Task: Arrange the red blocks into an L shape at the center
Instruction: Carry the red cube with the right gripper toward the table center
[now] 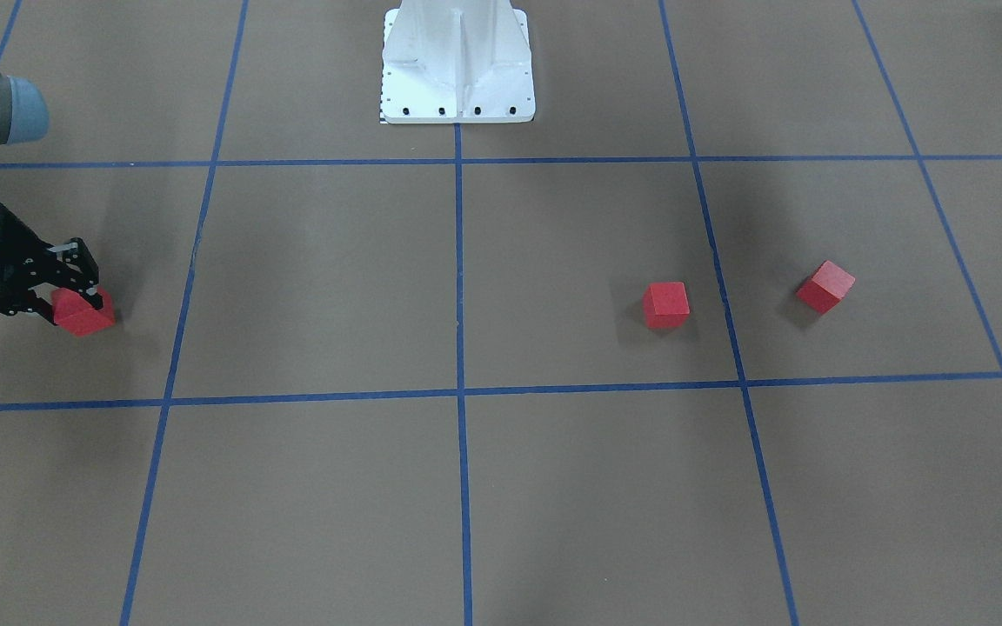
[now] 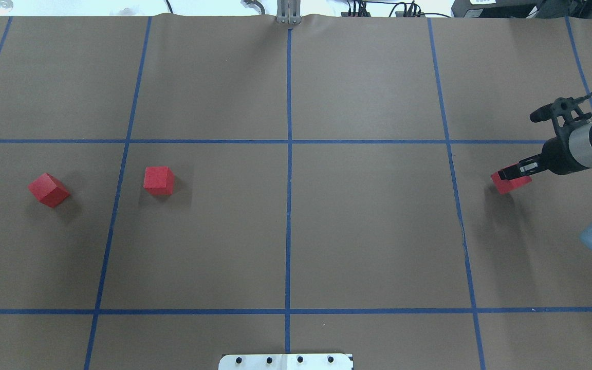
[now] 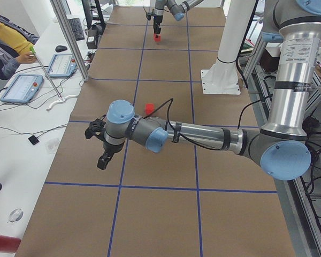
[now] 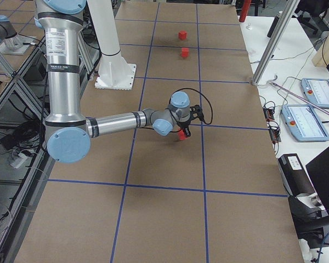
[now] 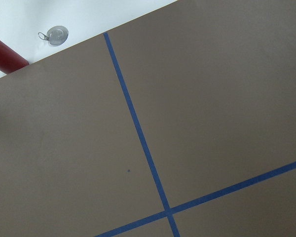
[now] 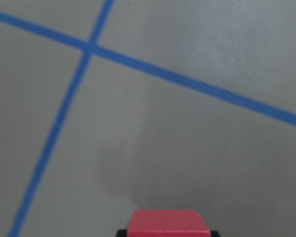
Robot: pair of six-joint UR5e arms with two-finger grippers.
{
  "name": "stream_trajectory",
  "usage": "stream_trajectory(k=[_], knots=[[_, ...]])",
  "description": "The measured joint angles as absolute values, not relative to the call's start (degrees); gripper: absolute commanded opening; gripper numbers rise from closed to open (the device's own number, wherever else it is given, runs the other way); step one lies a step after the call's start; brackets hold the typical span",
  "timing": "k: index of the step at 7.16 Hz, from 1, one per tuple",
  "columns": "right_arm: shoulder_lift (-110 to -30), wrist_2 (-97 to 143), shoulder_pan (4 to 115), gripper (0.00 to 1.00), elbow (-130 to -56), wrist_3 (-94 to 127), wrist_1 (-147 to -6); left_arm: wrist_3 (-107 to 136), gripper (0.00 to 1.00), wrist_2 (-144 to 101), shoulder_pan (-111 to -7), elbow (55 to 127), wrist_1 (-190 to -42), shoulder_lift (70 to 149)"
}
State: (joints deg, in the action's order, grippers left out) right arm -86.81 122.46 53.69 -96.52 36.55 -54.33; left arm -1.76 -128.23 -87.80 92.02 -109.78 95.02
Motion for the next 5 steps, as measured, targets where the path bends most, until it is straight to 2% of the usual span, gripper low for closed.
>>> stream_trajectory(k=[5], knots=[[-60.0,113.4,40.4,0.00,-98.5,60.1,-82.1,-1.8,1.00,-128.2,-87.8,91.9,-109.8,95.0]])
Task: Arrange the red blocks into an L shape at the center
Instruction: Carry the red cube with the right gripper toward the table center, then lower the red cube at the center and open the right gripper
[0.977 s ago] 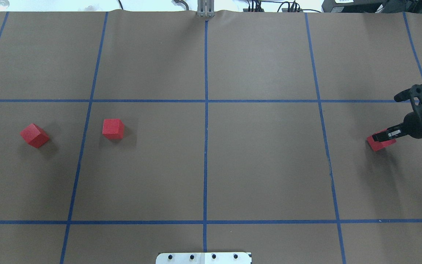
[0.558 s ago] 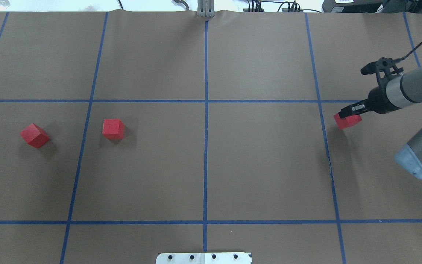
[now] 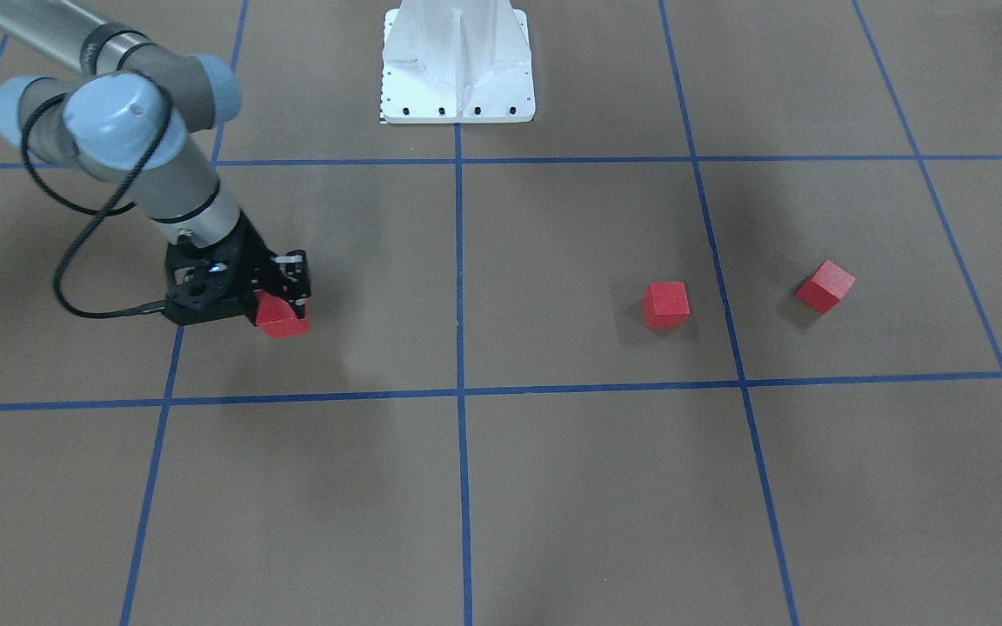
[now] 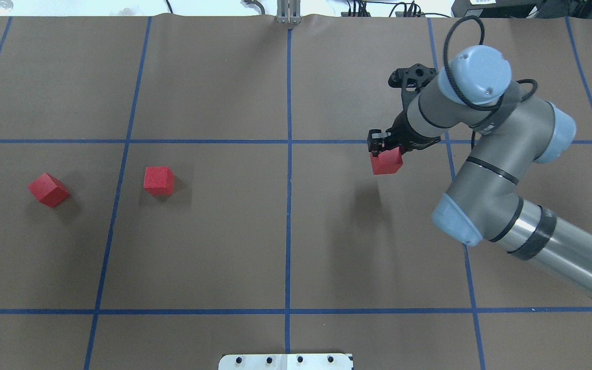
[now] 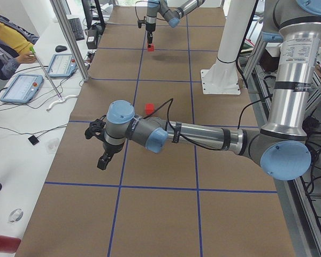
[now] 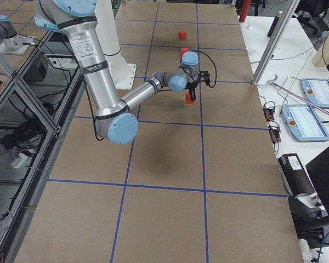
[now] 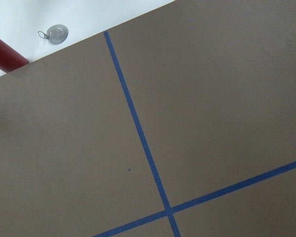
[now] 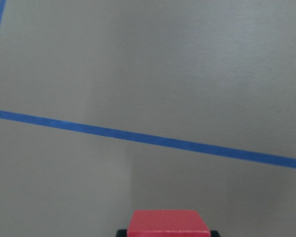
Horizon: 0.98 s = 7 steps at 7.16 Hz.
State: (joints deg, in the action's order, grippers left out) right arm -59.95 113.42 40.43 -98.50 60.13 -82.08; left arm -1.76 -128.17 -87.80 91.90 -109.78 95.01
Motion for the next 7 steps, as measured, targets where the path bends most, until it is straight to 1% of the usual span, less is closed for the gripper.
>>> stream_trajectory(k=[2,4,5,7], knots=[[-51.9,103.6,31.8,0.00,-96.8,72.6,-87.8,-1.7,1.00,-128.1,-87.8,91.9,-109.8,95.0],[-44.0,99.3,27.6,0.00,-89.1,77.9,-88.6,-1.7,1.00,-128.1,-87.8,91.9,-109.8,95.0],[-42.3,98.8,26.5,0.00,-86.9,78.5,-88.6,-1.7,1.00,-128.1,-87.8,91.9,-109.8,95.0],[-41.9,99.0,25.3,0.01,-85.8,78.0,-89.0,-1.7,1.00,-128.2,-87.8,91.9,-109.8,95.0]])
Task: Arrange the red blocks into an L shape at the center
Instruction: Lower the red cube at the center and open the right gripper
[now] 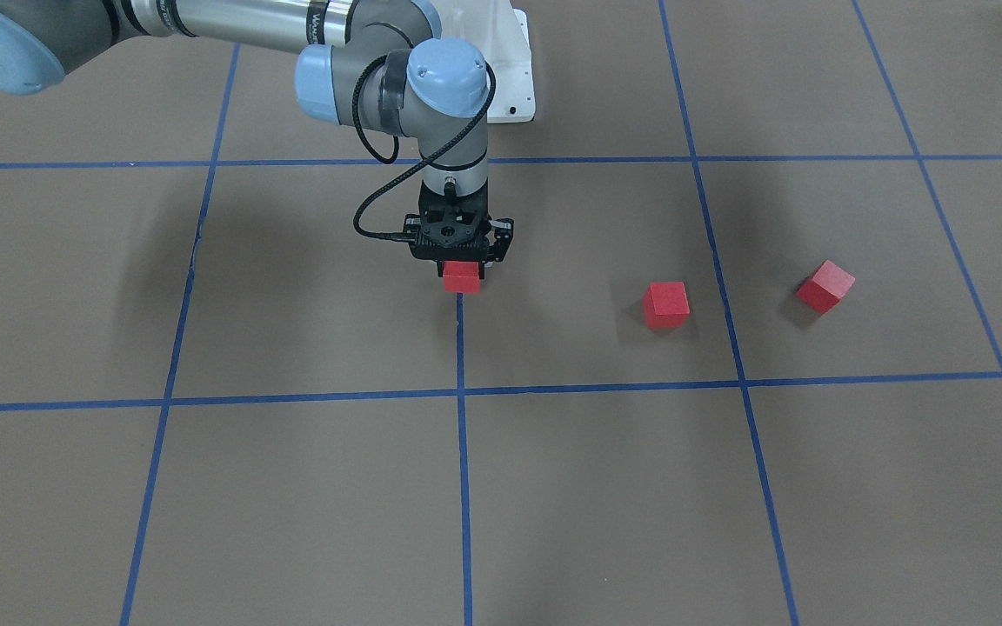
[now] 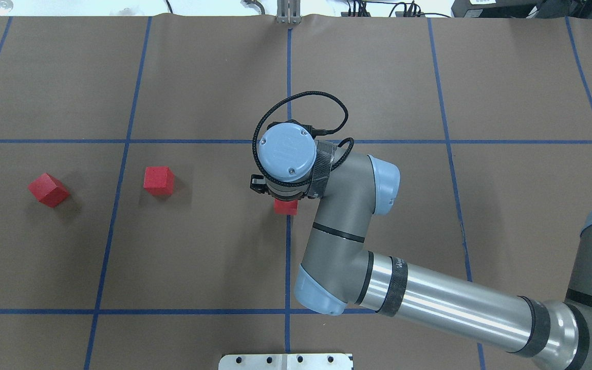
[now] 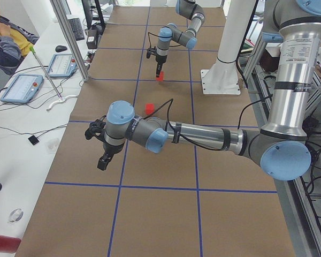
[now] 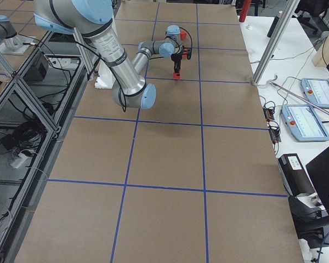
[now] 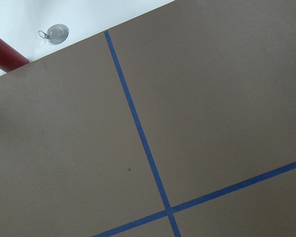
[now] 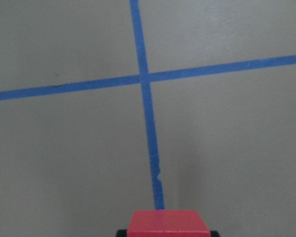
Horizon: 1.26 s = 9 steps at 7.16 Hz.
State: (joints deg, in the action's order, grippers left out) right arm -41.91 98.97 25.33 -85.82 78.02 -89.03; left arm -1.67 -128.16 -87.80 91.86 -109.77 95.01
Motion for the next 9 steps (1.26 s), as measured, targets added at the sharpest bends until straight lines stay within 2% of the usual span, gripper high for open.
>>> stream_trajectory(k=[5,9], knots=[[-41.7,99.4,24.9,0.26,-86.1,75.2,-91.8,-1.7,1.00,-128.2,-87.8,91.9,-109.8,94.8],[-41.8,99.3,24.2,0.38,-85.8,75.2,-91.5,-1.7,1.00,-128.2,-87.8,91.9,-109.8,94.7]])
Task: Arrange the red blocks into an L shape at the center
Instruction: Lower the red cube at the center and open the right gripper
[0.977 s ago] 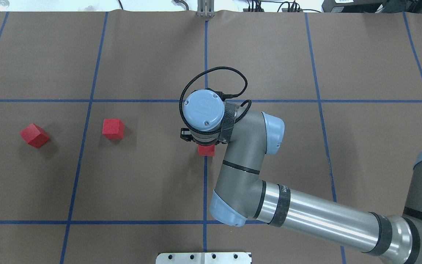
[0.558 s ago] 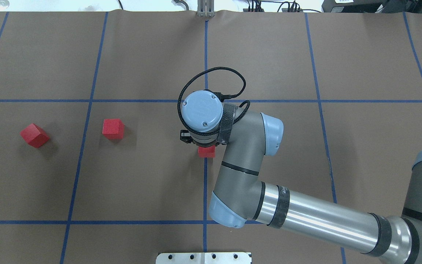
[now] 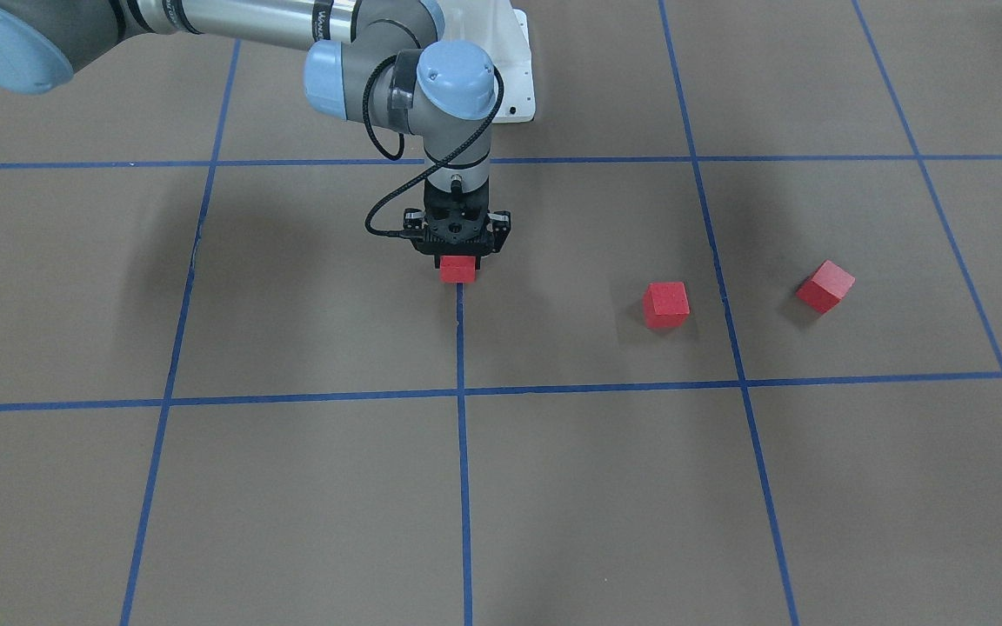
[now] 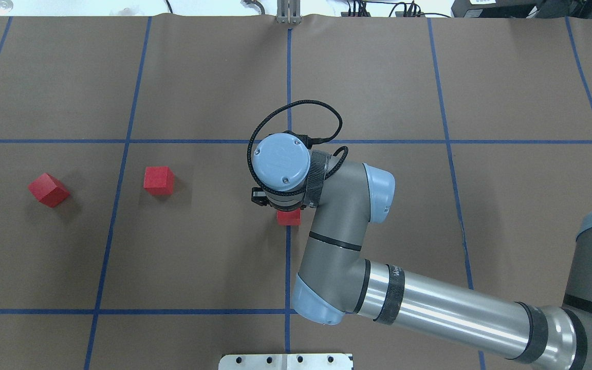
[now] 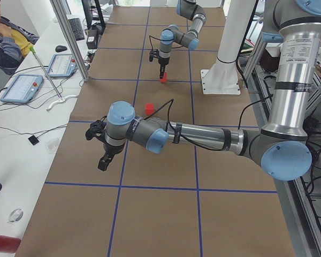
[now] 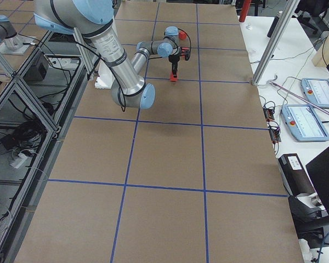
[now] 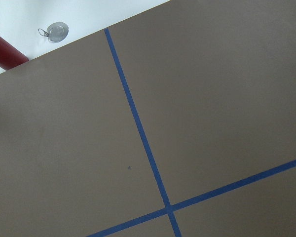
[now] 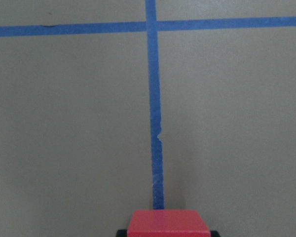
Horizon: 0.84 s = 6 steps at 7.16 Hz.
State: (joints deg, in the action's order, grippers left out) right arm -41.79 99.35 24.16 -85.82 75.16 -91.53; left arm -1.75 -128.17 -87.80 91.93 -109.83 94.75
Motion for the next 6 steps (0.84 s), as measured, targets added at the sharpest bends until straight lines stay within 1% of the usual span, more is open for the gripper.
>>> stream_trajectory(k=[2,3,5,6], knots=[[-41.9,99.3,24.1,0.50,-85.8,75.2,-91.2,-1.8,1.00,-128.2,-87.8,91.9,-109.8,94.7],[-42.1,99.3,24.1,0.59,-85.8,75.3,-90.4,-1.8,1.00,-128.2,-87.8,91.9,-109.8,94.7],[-42.5,99.2,23.9,0.60,-85.7,75.4,-89.5,-1.7,1.00,-128.2,-87.8,91.9,-109.8,94.7],[-42.6,99.2,23.8,0.62,-85.6,75.4,-89.4,-1.7,1.00,-128.2,-87.8,91.9,-109.8,94.7]])
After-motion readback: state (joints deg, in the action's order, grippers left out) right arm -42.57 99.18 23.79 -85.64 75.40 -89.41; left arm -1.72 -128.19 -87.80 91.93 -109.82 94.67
